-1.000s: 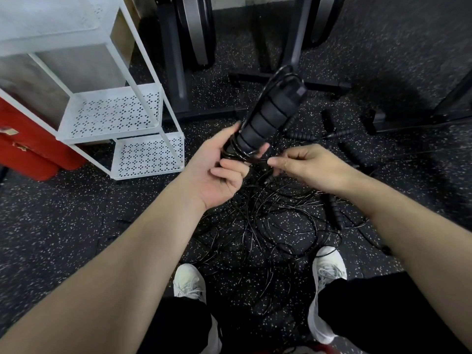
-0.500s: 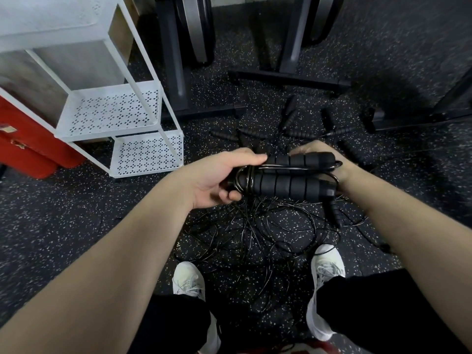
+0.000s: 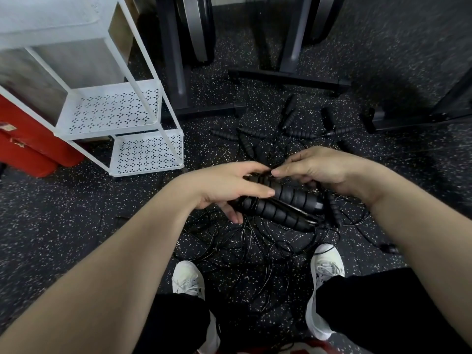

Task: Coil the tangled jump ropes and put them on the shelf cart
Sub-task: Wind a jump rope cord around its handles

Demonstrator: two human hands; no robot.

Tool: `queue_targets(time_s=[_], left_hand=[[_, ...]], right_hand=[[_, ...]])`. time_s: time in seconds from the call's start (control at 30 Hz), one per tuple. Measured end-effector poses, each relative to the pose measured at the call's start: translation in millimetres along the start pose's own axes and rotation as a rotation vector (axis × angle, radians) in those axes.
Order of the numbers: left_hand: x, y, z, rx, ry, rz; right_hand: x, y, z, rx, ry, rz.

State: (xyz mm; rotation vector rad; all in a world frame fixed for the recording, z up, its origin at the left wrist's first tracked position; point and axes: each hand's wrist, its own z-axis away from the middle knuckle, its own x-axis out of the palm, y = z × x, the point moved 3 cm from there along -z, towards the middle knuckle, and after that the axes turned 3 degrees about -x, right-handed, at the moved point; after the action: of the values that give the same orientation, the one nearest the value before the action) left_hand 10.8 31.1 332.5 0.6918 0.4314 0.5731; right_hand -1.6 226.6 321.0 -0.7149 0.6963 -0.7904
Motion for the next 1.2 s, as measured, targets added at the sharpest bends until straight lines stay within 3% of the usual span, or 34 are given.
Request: queue_targets(time_s=[0.2,0.43,0.5,0.6,0.67,0.83,1.0,1.2], left_hand=[[3,-8,-11,-0.053,0.122,-0.16],[-4,-1,-19,0.138,0.476,-0.352],[-5,-1,-21,0.188,0.579,-0.316],[-5,-4,-23,0.2,0.674,-0.314],[-9,-6,-23,0.204,0.711,-0.238],[-12,-1,-19,0.258,0.685,0.054],[-10,3,-17,0.303,0.663,0.386],[-15,-1,-16,0.241,0.63,0.875]], right_hand=[[6,-2,-2,-0.044,0.006,0.031],[9,-9,-5,-0.151,0.192,-0.089],[7,-13,-3,-0.149,0.26,-0.03],[8,-12,-3,-0.06,0.223,0.127],[9,-10,-4,-0.048,0.174,0.128],[7,-15,-3,-0.246,0.184,0.023],[11,-17,-2,-0.3,0.141,-0.242],[27,-22,0,-0.286,0.052,-0.097]])
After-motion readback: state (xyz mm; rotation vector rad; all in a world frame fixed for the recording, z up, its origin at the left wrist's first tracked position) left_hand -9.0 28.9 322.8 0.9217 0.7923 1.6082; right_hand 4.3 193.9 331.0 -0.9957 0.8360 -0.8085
